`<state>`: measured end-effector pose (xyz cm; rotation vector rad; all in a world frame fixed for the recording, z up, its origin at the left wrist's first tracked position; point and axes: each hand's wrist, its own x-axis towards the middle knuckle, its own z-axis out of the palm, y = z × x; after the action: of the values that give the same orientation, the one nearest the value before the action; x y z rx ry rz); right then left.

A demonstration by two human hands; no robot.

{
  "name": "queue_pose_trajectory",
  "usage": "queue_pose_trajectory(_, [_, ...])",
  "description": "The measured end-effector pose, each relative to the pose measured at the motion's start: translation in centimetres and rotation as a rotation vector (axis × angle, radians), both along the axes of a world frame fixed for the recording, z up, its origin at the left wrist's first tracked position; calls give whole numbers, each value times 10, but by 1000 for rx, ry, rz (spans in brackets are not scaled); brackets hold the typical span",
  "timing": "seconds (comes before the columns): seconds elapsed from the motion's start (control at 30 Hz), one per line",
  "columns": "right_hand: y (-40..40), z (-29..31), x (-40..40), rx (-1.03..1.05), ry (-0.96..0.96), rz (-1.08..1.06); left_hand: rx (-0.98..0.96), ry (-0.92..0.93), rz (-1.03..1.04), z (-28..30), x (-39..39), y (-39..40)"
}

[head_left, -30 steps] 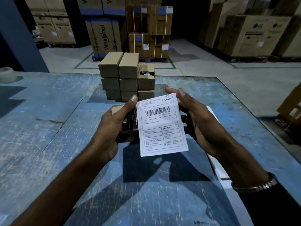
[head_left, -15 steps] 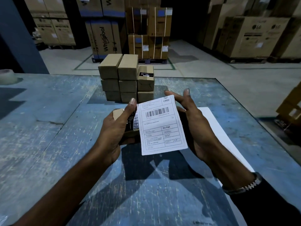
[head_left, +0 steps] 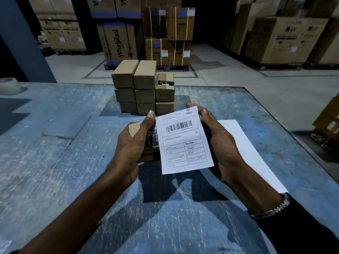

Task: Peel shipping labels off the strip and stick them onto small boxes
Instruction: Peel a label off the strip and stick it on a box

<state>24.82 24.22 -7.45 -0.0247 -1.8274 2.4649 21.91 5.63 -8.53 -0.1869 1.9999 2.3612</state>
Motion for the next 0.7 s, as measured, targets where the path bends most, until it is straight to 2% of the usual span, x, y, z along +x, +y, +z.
queue_pose_trajectory(0.1, [2,2,1,62,55,91,18,-28,-17,0,-1,-2])
queue_pose_trajectory(0.23, [-5,-5,-1,69,124,80,18,-44,-5,0,-3,-5])
queue_pose_trajectory(0.4, [-11,-6,-1,46,113,23,30,-71,-9,0,-4,-6])
queue_pose_trajectory(0.7, [-7,-7,-1,89,122,97,19,-85,5,1,-8,-12])
